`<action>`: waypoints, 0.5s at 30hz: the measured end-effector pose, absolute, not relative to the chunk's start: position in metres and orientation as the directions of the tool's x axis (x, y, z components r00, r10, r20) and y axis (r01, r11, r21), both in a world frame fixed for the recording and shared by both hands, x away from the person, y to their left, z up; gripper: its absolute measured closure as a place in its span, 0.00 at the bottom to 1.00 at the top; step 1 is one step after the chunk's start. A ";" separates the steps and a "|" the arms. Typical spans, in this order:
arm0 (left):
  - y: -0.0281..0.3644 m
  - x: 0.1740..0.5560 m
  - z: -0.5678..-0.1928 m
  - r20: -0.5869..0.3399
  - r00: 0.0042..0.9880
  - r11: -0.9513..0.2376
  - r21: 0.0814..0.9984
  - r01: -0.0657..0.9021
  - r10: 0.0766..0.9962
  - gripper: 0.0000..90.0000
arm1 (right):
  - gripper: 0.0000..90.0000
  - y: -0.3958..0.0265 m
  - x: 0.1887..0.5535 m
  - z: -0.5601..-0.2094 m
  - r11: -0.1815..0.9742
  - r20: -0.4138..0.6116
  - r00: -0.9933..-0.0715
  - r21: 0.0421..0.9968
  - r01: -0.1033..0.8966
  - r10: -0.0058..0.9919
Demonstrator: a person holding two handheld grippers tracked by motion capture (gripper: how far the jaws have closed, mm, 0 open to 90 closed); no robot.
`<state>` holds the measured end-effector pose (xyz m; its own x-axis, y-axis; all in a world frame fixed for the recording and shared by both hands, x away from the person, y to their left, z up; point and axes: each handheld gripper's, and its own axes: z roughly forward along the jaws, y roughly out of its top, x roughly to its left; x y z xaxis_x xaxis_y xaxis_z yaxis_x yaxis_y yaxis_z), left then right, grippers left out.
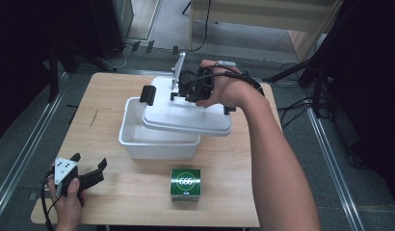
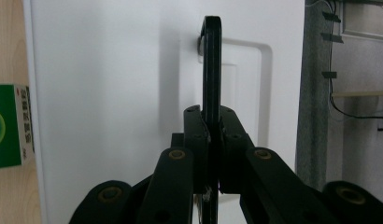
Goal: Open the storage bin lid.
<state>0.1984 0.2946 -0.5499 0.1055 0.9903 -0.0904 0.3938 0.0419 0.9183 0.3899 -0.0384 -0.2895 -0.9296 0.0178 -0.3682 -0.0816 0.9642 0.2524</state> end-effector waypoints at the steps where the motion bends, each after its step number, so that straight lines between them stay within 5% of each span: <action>1: 0.295 0.198 -0.550 -0.091 0.106 0.042 0.919 0.392 0.990 0.08 | 0.95 -0.043 0.389 -0.290 0.965 -0.367 -0.930 0.251 -0.070 0.027; 15: 0.295 0.197 -0.550 -0.102 0.119 0.051 0.928 0.370 0.988 0.08 | 0.95 -0.098 0.386 -0.290 0.968 -0.379 -0.922 0.250 -0.028 0.072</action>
